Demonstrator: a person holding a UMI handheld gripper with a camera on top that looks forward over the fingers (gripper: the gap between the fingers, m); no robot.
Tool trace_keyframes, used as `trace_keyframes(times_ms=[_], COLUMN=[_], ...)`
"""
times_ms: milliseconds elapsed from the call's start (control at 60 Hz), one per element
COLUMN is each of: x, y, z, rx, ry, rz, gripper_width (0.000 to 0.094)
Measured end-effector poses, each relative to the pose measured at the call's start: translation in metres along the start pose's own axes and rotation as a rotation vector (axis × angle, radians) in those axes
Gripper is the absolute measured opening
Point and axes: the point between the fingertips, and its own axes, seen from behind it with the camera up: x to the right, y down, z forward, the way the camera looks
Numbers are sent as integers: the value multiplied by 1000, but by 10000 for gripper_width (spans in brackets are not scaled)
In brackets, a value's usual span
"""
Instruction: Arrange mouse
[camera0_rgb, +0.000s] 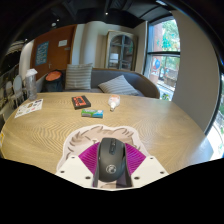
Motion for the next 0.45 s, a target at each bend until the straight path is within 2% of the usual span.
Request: trace_keyframes(times_ms=[100, 183, 217, 450], x=[1, -2, -5, 17], y=[4, -7, -11, 24], z=[1, -19, -30, -137], rx=[-34, 15, 40, 170], ry=[-22, -79, -96, -136], rz=[0, 60, 70, 55], gripper_width=[511, 872, 839, 854])
